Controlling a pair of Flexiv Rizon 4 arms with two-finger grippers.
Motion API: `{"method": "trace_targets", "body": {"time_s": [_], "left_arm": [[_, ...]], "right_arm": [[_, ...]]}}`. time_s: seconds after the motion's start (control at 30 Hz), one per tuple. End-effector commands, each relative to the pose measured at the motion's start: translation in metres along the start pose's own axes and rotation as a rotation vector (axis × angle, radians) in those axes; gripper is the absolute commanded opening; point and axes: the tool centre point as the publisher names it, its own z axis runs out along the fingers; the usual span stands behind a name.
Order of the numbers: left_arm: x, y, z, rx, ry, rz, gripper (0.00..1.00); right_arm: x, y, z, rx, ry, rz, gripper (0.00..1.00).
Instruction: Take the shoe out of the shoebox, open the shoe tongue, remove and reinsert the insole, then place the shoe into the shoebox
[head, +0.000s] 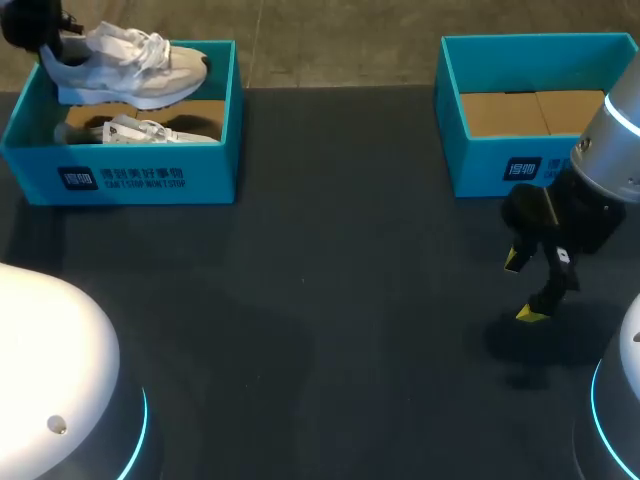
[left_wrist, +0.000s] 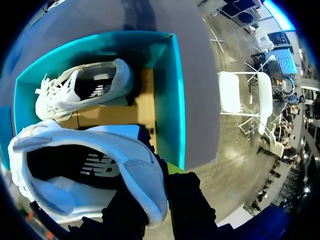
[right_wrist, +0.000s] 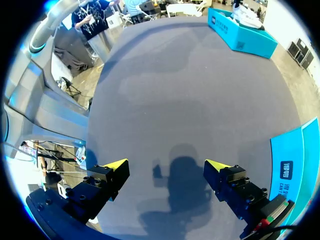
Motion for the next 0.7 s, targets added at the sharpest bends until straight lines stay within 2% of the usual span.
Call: {"method": "trace_targets", "body": {"time_s": [0.03, 0.7], "left_arm": [[0.005, 0.011, -0.002, 0.008, -0.004, -0.018, 0.00], [0.004, 0.036, 0.010, 0.021, 0.017, -0.062, 0.00]], "right_arm": [[0.000, 0.000, 0.001, 0.002, 0.000, 0.001, 1.00], [0.000, 0.000, 0.001, 0.002, 0.000, 0.001, 1.00]]}}
